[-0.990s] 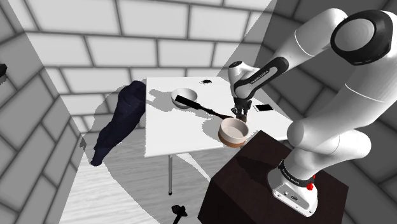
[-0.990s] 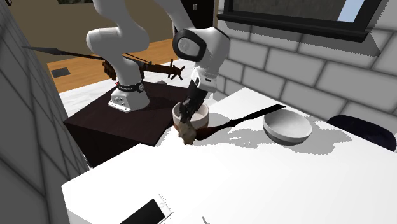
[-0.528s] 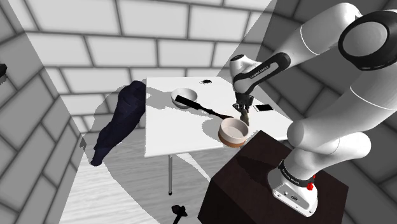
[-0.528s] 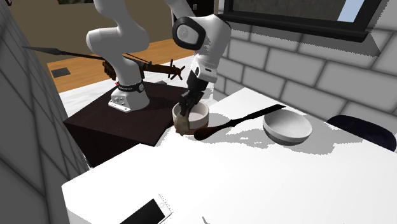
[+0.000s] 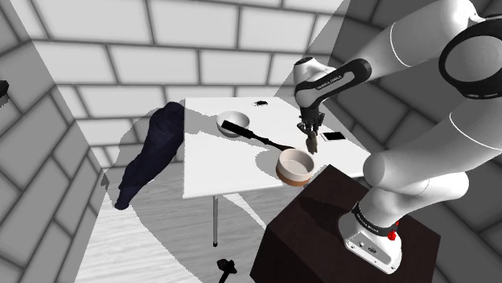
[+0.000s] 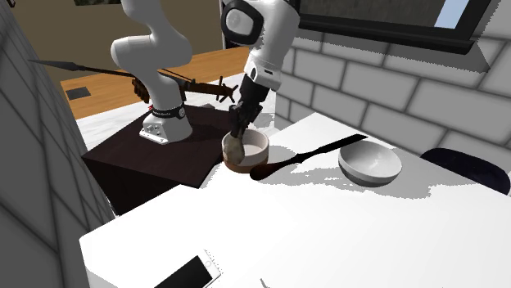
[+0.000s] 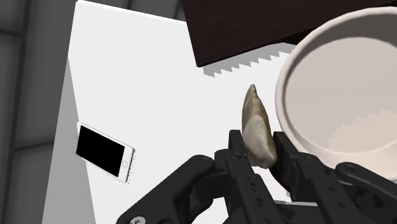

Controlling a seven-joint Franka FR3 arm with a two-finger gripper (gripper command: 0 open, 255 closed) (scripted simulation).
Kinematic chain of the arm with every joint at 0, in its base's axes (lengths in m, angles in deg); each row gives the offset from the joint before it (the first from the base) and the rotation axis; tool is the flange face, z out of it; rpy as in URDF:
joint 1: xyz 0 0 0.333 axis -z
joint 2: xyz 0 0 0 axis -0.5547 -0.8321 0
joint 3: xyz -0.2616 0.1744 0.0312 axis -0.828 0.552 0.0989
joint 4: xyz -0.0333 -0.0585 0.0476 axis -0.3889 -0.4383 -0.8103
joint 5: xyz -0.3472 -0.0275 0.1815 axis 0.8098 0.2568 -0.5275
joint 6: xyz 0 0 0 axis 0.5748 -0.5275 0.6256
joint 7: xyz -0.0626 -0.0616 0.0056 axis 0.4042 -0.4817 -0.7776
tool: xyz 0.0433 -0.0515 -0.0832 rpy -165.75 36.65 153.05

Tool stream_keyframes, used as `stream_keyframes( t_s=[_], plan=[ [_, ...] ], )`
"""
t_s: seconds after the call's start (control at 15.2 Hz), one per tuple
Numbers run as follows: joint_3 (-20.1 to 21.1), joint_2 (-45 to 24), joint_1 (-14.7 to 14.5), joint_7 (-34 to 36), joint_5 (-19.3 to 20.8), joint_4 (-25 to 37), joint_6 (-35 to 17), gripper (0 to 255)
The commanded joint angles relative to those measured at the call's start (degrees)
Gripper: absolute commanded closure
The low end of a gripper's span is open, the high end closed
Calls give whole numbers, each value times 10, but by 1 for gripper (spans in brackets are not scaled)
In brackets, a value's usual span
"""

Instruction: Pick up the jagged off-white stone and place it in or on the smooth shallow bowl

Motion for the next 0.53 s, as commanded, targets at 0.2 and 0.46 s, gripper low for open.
stream_keyframes(
  t_s=[0.2,0.46],
  plan=[
    [-8,31,-7,-27,-23,15,36,255],
    [-15,54,-11,-47,-37,29,66,255]
  ],
)
